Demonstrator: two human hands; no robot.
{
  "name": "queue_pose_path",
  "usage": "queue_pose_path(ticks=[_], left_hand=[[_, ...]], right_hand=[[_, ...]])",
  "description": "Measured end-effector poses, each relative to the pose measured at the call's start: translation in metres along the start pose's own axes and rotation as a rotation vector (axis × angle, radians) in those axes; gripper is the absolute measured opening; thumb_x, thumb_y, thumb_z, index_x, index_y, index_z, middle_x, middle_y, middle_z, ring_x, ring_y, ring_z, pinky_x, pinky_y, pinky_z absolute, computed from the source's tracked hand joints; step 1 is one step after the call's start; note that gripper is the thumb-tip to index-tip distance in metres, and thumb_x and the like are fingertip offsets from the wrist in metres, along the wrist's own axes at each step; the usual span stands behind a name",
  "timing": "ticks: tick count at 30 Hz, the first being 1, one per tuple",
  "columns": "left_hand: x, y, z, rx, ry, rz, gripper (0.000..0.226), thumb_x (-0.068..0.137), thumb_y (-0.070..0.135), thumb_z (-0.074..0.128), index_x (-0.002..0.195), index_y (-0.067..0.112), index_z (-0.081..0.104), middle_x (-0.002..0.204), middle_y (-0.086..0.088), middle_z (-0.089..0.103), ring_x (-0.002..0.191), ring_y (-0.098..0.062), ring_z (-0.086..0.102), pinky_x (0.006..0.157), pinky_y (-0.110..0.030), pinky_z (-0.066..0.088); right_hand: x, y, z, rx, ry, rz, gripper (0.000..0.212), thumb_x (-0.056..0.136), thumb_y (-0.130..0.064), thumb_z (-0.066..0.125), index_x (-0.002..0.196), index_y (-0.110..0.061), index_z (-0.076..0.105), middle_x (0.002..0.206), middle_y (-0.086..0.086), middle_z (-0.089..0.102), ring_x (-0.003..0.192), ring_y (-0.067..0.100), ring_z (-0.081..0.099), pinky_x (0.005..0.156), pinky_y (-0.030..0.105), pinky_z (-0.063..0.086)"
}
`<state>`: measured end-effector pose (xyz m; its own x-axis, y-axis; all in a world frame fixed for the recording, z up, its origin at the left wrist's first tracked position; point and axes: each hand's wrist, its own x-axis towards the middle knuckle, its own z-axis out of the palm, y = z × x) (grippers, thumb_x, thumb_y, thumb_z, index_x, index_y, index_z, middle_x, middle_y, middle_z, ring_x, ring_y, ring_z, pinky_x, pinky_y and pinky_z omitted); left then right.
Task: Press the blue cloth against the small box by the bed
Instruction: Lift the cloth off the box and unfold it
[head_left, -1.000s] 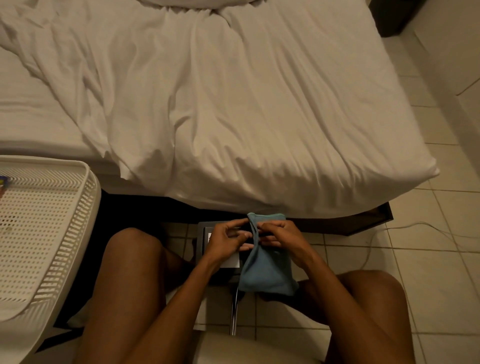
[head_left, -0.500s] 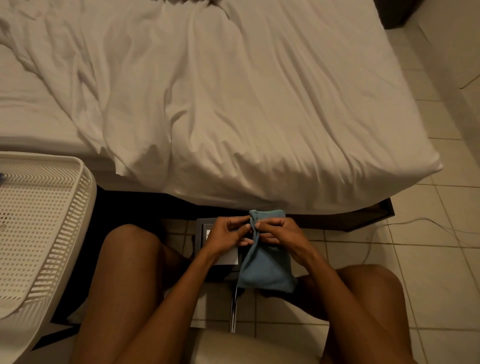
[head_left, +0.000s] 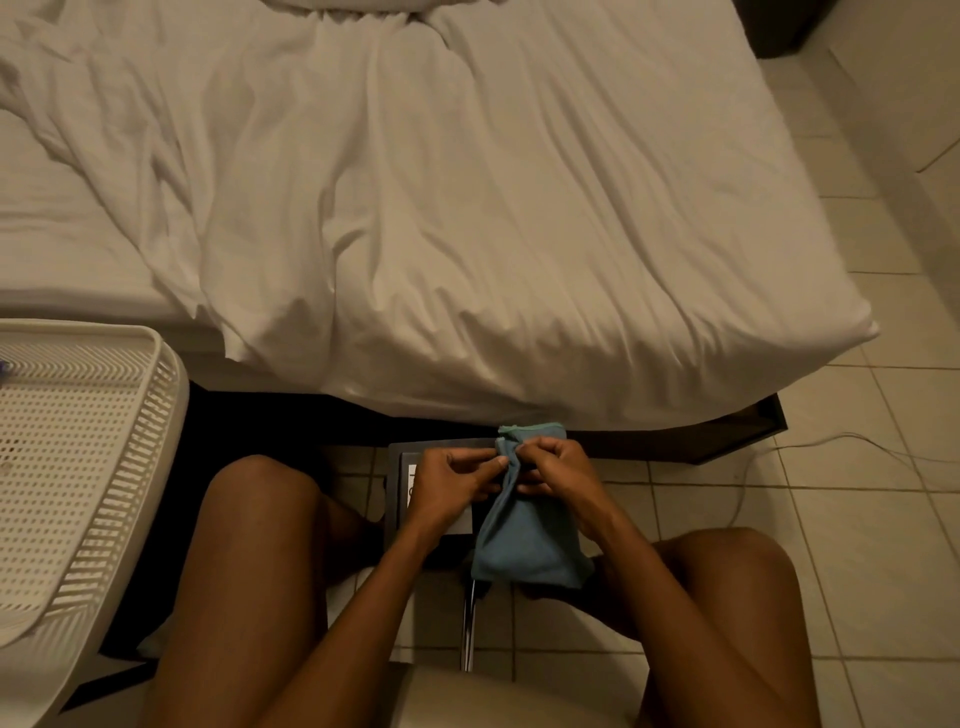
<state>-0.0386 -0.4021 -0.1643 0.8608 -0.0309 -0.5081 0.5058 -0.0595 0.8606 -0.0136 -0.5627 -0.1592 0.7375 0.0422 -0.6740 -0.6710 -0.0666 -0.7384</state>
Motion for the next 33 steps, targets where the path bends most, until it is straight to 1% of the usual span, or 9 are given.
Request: queue_pose_path(ticks=[6,10,12,16,18,21,25,29,33], left_hand=[[0.002,0.001,0.006,-0.009,0.073,0.013,0.027,0.084,0.009,0.076,0.110,0.003,0.073,0.099,-0.011,0.076,0.083,-0.013,0.074,0.066,-0.021,0.059],[0.003,0.001,0.006,-0.069,0.104,-0.007,0.022,0.086,0.007,0.073,0.108,0.003,0.074,0.097,-0.008,0.076,0.085,-0.015,0.074,0.065,-0.020,0.059],[0.004,0.002,0.006,-0.113,0.116,-0.017,0.020,0.087,0.006,0.072,0.107,0.004,0.074,0.097,-0.008,0.076,0.085,-0.014,0.074,0.066,-0.020,0.058],[0.004,0.005,0.007,-0.173,0.126,-0.018,0.018,0.088,0.007,0.071,0.105,0.007,0.074,0.098,-0.008,0.077,0.086,-0.015,0.075,0.069,-0.021,0.059],[0.003,0.010,0.010,-0.186,0.119,-0.012,0.018,0.088,0.007,0.071,0.106,0.007,0.074,0.097,-0.006,0.077,0.088,-0.017,0.075,0.068,-0.021,0.059],[0.000,0.018,0.014,-0.170,0.098,0.013,0.021,0.088,0.006,0.070,0.108,0.003,0.073,0.097,-0.007,0.075,0.087,-0.017,0.074,0.066,-0.019,0.059],[0.001,0.019,0.016,-0.191,0.139,0.024,0.017,0.087,0.008,0.072,0.104,0.007,0.075,0.098,-0.008,0.077,0.090,-0.020,0.075,0.068,-0.021,0.059],[-0.001,0.021,0.019,-0.205,0.143,0.029,0.016,0.087,0.008,0.071,0.103,0.008,0.075,0.094,-0.004,0.077,0.084,-0.013,0.075,0.068,-0.020,0.059],[-0.002,0.025,0.022,-0.243,0.144,0.032,0.017,0.089,0.006,0.069,0.105,0.005,0.073,0.095,-0.005,0.076,0.080,-0.009,0.075,0.068,-0.019,0.059]], right_hand=[[0.001,-0.002,0.001,-0.069,0.021,-0.075,0.022,0.098,-0.010,0.059,0.109,0.008,0.064,0.095,0.017,0.069,0.081,0.027,0.070,0.062,0.027,0.060],[-0.001,-0.001,0.001,-0.040,0.071,-0.096,0.008,0.097,-0.004,0.058,0.099,0.000,0.065,0.083,0.011,0.067,0.074,0.022,0.066,0.057,0.022,0.058],[-0.005,-0.003,0.002,-0.006,0.081,-0.120,0.007,0.096,-0.002,0.059,0.100,-0.002,0.065,0.080,0.009,0.066,0.072,0.019,0.065,0.056,0.019,0.057],[-0.009,-0.007,-0.003,0.026,0.113,-0.157,0.016,0.094,-0.002,0.062,0.109,-0.002,0.068,0.093,0.014,0.072,0.078,0.019,0.070,0.061,0.020,0.060],[-0.012,-0.008,-0.007,0.005,0.139,-0.204,0.016,0.093,-0.004,0.064,0.104,-0.010,0.073,0.096,0.014,0.074,0.083,0.021,0.073,0.068,0.025,0.062],[-0.016,-0.008,-0.009,-0.114,0.173,-0.287,0.020,0.092,-0.007,0.067,0.093,-0.026,0.074,0.087,0.003,0.075,0.082,0.019,0.074,0.076,0.032,0.063],[-0.016,-0.007,-0.017,-0.200,0.289,-0.289,0.016,0.090,-0.015,0.070,0.104,-0.016,0.078,0.088,0.000,0.076,0.084,0.013,0.074,0.079,0.033,0.063],[-0.022,-0.009,-0.018,-0.264,0.279,-0.291,0.018,0.089,-0.015,0.071,0.106,-0.013,0.077,0.088,-0.001,0.076,0.080,0.008,0.073,0.075,0.024,0.062],[-0.023,-0.011,-0.026,-0.195,0.297,-0.272,0.016,0.089,-0.013,0.071,0.102,-0.012,0.078,0.088,0.003,0.077,0.083,0.014,0.075,0.078,0.031,0.063]])
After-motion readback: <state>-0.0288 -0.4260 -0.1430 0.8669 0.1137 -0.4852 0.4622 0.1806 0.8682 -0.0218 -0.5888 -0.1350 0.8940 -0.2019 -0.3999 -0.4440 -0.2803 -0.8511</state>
